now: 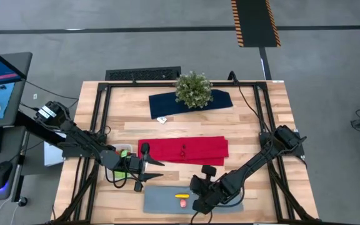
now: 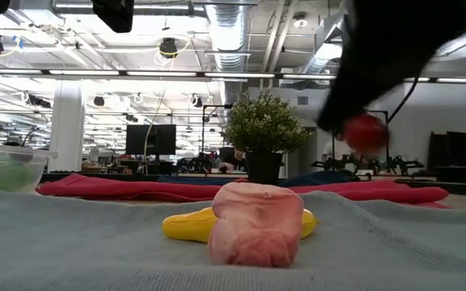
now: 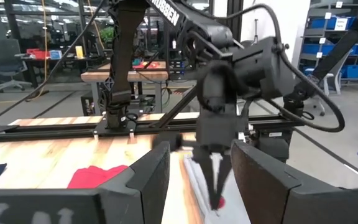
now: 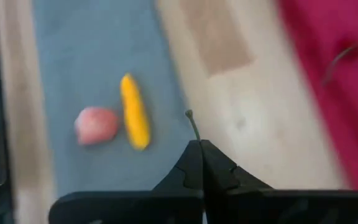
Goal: Pick and placing Produce into tupperware
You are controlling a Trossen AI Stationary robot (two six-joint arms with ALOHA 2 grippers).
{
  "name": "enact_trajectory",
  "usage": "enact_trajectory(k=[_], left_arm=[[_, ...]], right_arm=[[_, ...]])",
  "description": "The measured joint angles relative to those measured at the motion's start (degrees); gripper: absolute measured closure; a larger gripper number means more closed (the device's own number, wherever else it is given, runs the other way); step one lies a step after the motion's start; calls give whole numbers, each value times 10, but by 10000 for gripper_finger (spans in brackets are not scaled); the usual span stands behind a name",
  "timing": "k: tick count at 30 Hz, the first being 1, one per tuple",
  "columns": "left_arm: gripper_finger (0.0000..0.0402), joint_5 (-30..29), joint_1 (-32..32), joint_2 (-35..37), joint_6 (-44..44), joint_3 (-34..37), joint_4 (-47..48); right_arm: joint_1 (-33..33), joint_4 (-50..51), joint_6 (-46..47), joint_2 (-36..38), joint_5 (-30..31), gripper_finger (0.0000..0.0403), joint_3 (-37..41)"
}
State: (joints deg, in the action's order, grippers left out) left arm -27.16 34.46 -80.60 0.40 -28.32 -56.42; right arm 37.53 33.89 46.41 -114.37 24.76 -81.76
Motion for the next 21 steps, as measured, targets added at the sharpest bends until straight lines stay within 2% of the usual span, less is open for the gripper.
enact_trajectory(k=[4, 13, 21], left_arm=[[239, 16, 0, 0, -1, 0, 5], [239, 23, 0, 0, 0, 0, 18], [233, 49, -25, -5, -33, 0, 14]], right_arm=[[-1, 51, -32, 8, 76, 393, -34], [10, 41, -117, 72, 222, 393, -38], [21, 2, -182, 94, 264, 393, -39]])
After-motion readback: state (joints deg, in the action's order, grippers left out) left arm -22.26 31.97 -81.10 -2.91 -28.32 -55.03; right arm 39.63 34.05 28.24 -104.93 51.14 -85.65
